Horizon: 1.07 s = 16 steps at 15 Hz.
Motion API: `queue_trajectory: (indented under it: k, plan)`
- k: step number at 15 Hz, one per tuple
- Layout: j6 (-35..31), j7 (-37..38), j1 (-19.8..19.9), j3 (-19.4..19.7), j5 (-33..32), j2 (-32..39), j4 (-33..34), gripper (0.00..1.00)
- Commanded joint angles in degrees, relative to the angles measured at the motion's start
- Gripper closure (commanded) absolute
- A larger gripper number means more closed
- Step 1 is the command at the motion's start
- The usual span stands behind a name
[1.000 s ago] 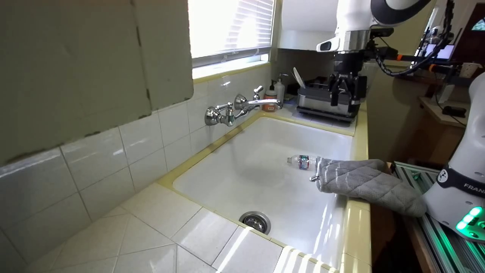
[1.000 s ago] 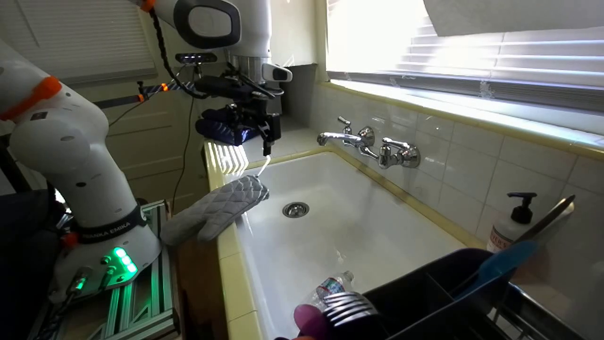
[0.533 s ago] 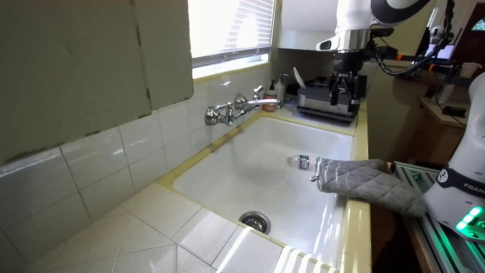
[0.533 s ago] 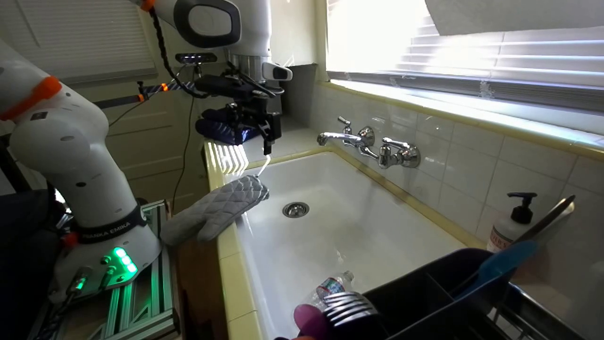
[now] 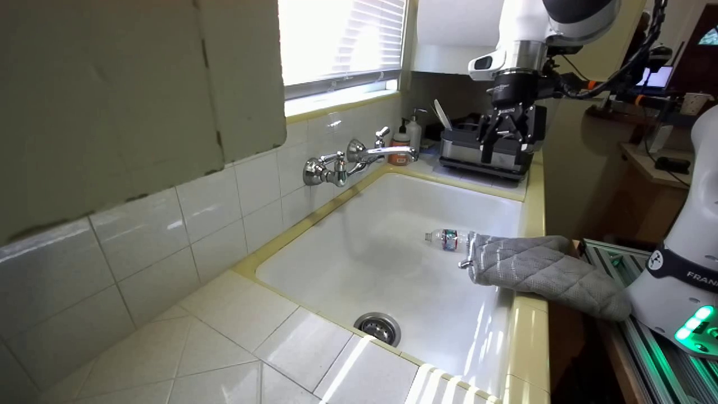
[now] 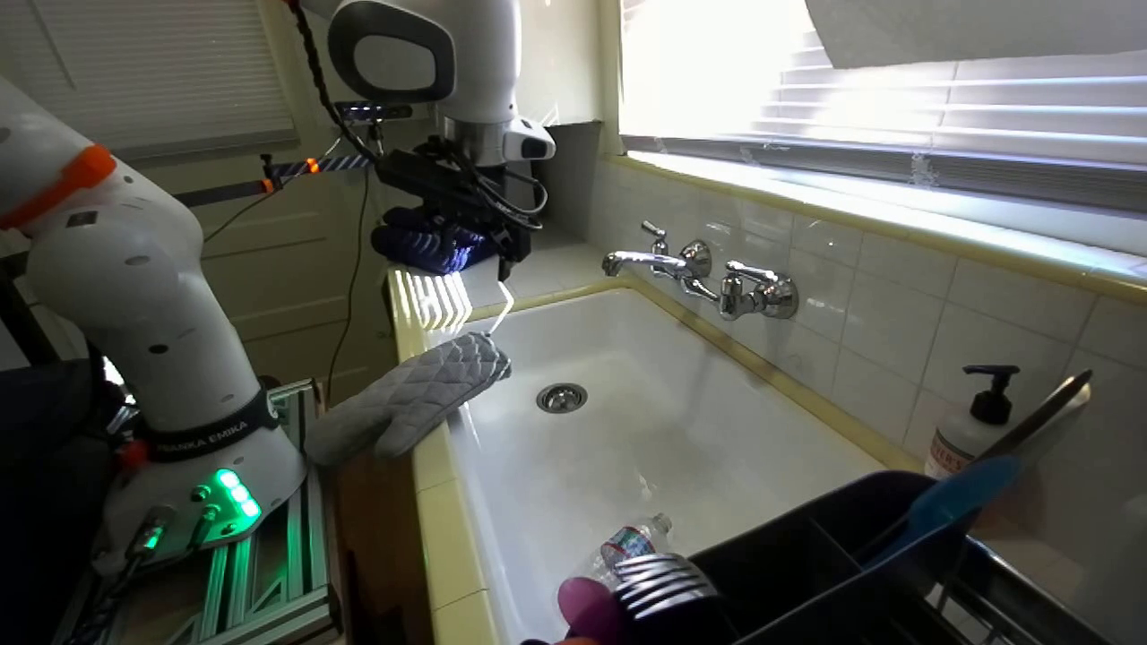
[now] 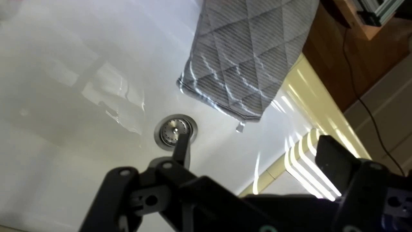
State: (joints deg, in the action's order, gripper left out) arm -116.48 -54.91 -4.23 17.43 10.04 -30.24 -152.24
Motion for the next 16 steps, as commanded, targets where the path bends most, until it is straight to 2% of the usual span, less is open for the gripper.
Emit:
queue_trajectory:
  k: [1, 7, 8, 16]
  plan:
    - [1.0, -11.9, -0.9, 3.7, 7.8, 0.9, -0.8, 0.00]
    - [3.7, -21.5, 1.2, 4.7, 14.5, 8.4, -0.9, 0.00]
    - [2.6, -19.1, 2.7, 2.3, 12.9, 5.6, -1.2, 0.00]
    - [1.5, -20.9, 3.4, 2.0, 14.7, 10.0, -1.0, 0.00]
